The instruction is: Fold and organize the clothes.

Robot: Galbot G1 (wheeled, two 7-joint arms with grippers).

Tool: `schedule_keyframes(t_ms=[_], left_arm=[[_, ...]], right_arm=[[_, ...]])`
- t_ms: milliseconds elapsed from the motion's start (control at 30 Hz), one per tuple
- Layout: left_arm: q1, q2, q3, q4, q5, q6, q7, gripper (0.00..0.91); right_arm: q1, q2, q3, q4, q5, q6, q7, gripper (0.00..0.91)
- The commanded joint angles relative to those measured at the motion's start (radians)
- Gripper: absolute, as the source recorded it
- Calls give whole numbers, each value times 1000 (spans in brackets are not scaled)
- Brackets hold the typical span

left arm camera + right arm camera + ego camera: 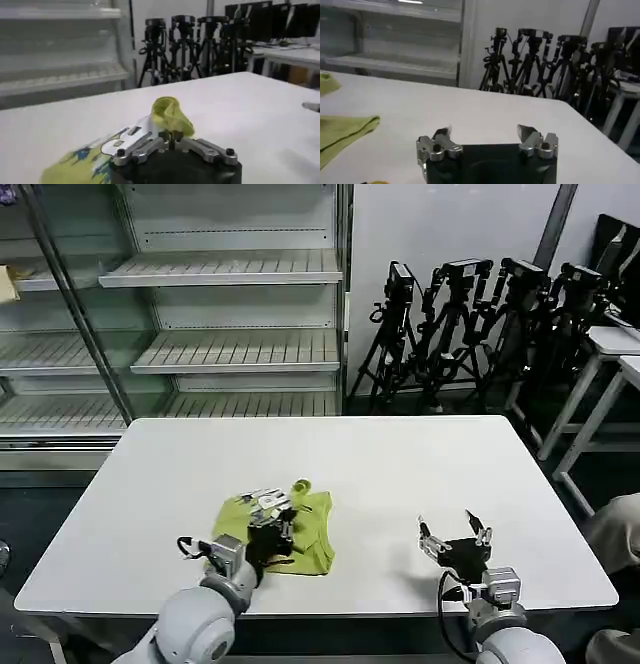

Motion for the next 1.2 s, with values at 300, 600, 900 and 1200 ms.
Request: schedule_keyframes(t_ms=[300, 600, 900, 1200], left_arm=[[-64, -92, 91, 93, 15, -12, -23, 907], [-10, -101, -38, -54, 26, -156, 50, 907], [173, -34, -291, -63, 159, -101, -92, 907], [256, -89, -352, -8, -4, -13, -137, 907]], right_arm=[[7, 0, -5, 2, -2, -1, -1, 907], [19, -2, -17, -6, 1, 0, -3, 907], [35, -6, -15, -3, 11, 2, -7, 907], [37, -3, -27, -2, 10, 4, -7, 907]])
